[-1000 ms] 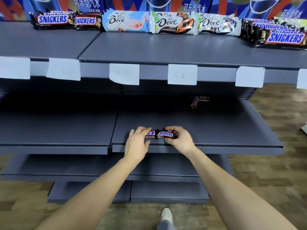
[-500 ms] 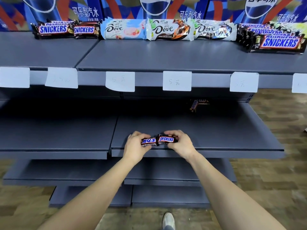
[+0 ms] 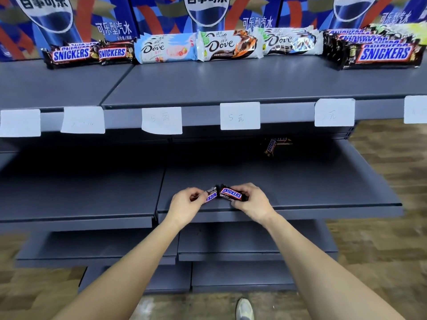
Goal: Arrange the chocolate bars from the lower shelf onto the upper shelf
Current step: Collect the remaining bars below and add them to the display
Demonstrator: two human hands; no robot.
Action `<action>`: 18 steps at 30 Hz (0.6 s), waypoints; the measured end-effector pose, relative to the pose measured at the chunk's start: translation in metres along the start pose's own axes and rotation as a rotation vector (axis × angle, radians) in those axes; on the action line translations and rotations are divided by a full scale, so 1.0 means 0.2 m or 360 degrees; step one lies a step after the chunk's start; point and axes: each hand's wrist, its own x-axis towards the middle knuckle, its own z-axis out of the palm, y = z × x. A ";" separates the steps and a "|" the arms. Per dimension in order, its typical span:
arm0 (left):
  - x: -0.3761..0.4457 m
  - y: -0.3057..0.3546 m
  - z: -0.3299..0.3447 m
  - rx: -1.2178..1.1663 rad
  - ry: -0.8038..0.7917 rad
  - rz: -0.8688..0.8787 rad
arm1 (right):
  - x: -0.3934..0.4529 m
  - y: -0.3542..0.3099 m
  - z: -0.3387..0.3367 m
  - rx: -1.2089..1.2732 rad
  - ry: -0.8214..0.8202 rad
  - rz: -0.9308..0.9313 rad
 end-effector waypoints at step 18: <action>0.02 -0.04 0.04 0.0063 -0.0017 0.0034 | -0.01 -0.02 0.00 -0.0003 0.0164 0.0029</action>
